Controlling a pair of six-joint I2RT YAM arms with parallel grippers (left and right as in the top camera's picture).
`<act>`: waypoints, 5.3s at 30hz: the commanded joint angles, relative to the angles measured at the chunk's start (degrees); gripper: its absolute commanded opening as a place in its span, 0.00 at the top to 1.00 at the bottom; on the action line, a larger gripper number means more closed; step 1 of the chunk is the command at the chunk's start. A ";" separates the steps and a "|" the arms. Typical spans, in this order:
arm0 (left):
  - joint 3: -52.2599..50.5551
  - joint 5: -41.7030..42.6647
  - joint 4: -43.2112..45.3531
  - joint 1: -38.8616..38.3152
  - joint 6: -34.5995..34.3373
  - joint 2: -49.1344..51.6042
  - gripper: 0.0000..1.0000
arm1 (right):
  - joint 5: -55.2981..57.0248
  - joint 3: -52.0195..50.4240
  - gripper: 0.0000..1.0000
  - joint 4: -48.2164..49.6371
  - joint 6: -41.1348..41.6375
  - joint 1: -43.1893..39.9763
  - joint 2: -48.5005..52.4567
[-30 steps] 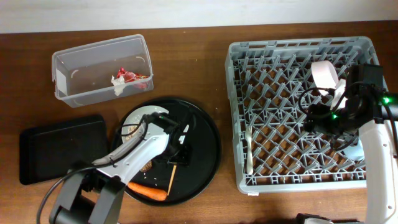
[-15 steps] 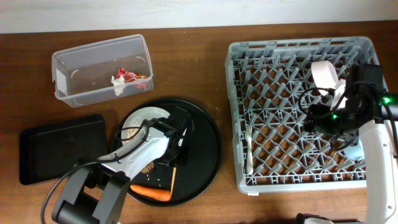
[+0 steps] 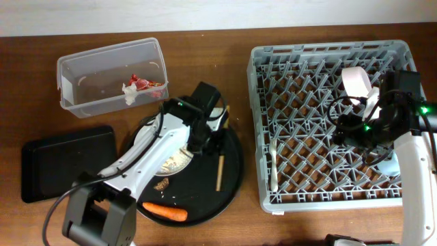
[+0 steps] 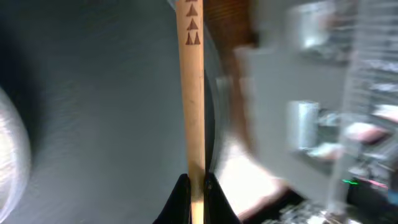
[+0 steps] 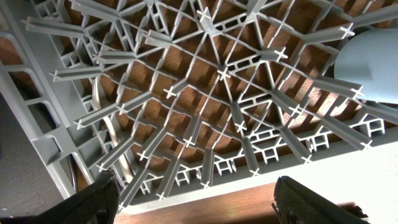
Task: Sort waste into correct bins and load items into the dishwasher rack
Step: 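Grasp the wooden chopstick with the left gripper and place it in the rack, then grasp the rim of the rice plate with the left gripper, then lift the plate with the left gripper and tip the rice onto the black tray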
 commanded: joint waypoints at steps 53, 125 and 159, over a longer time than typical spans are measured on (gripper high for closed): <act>1.70 -27.96 6.32 5.46 -19.43 10.05 0.51 | -0.79 0.66 0.17 -0.52 -0.39 -0.37 -0.07; 5.53 -27.85 -6.86 3.61 -14.67 21.35 1.00 | -0.74 0.66 0.17 -0.85 -0.42 -0.37 -0.07; 16.85 -24.96 -22.49 29.16 5.57 0.13 1.00 | -0.48 0.66 0.17 -0.90 -0.44 -0.37 -0.07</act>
